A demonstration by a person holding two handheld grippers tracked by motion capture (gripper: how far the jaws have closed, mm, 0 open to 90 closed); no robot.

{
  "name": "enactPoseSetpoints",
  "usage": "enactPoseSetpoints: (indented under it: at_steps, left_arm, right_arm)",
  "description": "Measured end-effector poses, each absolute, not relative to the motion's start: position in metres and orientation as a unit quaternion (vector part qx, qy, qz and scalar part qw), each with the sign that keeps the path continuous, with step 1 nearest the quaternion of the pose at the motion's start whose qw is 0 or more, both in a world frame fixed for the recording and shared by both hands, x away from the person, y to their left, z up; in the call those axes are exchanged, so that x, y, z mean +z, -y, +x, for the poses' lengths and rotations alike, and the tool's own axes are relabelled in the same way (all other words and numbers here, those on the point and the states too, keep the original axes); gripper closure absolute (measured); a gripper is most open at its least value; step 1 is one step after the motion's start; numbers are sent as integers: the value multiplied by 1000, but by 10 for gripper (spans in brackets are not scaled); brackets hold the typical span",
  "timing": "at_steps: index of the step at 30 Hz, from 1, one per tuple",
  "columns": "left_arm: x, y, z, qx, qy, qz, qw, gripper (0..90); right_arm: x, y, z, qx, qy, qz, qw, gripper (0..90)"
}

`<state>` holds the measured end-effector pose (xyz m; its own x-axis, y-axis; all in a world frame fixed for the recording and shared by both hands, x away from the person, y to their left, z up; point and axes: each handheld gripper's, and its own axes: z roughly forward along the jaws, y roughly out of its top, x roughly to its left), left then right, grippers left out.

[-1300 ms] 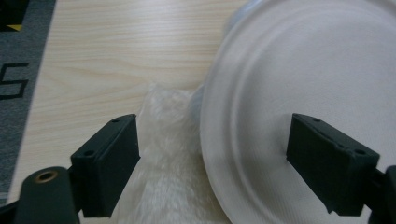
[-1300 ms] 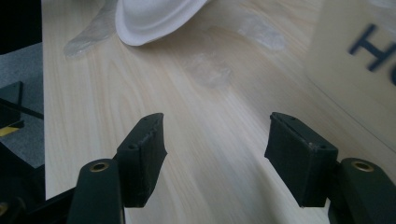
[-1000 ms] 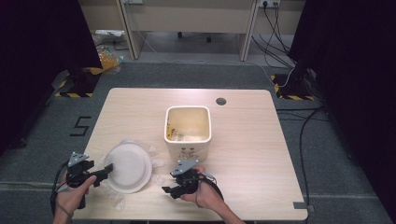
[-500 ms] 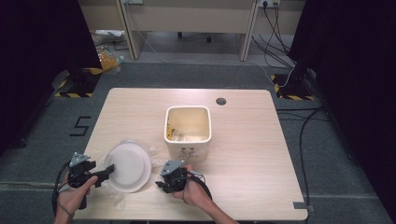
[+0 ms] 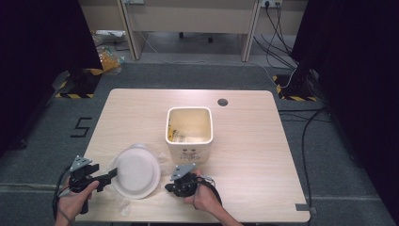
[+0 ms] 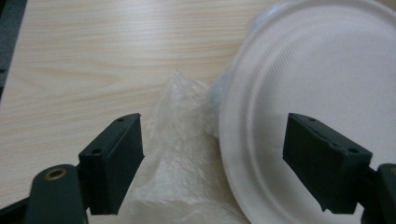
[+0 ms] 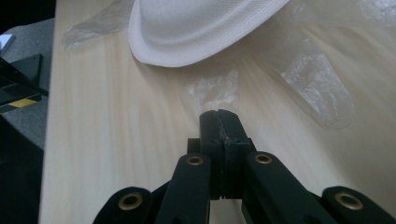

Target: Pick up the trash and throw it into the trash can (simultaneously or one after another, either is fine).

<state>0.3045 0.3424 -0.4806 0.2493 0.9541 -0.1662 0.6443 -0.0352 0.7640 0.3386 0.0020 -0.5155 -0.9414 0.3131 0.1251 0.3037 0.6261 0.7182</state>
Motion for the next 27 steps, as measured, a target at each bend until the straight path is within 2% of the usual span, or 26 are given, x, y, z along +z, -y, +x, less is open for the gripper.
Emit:
enactPoseSetpoints:
  at_steps: [9,12,20,27]
  left_arm:
    - [-472,-300,293,180,-521,728,408,196]
    - [-475,-274,288,169,-496,748,408,199]
    - [-480,-230,285,156,-459,775,405,208]
    - [-480,-186,285,141,-419,799,407,209]
  right_arm:
    - [-514,63,320,400,-895,199,5,900]
    - [-516,94,318,408,-885,225,0,900]
    - [-514,139,313,403,-878,257,29,900]
    - [-510,195,309,415,-854,306,67,900]
